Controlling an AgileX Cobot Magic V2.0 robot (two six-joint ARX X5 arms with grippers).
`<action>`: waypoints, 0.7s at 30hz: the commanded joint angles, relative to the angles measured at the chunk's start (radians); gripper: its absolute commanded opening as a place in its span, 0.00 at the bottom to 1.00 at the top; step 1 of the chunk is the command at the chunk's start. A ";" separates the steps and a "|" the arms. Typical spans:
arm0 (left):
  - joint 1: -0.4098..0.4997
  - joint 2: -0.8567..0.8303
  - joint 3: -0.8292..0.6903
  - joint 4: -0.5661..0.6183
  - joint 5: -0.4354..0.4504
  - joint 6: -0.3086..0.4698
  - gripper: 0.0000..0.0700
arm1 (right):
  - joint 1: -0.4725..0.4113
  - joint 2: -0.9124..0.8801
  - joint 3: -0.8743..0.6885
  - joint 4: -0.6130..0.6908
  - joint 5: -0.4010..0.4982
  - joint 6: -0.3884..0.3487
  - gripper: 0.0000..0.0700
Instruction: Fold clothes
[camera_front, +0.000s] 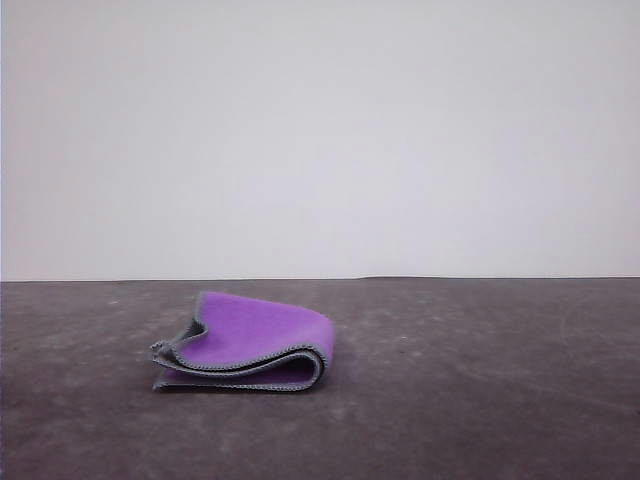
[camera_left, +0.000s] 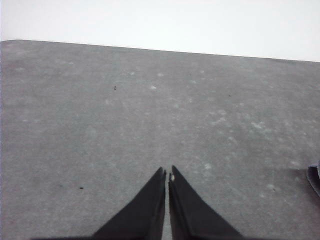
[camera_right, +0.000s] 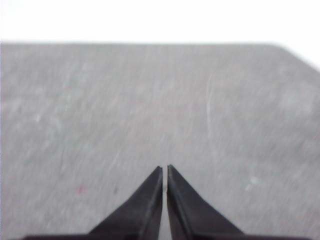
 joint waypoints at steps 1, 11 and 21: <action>0.000 0.000 -0.020 -0.004 0.000 0.017 0.00 | -0.004 -0.002 -0.004 0.004 0.004 -0.014 0.02; 0.000 0.000 -0.020 -0.004 0.000 0.017 0.00 | -0.005 -0.003 -0.004 0.010 -0.003 -0.004 0.02; 0.000 0.000 -0.020 -0.004 0.000 0.017 0.00 | -0.005 -0.003 -0.004 0.010 -0.003 -0.004 0.02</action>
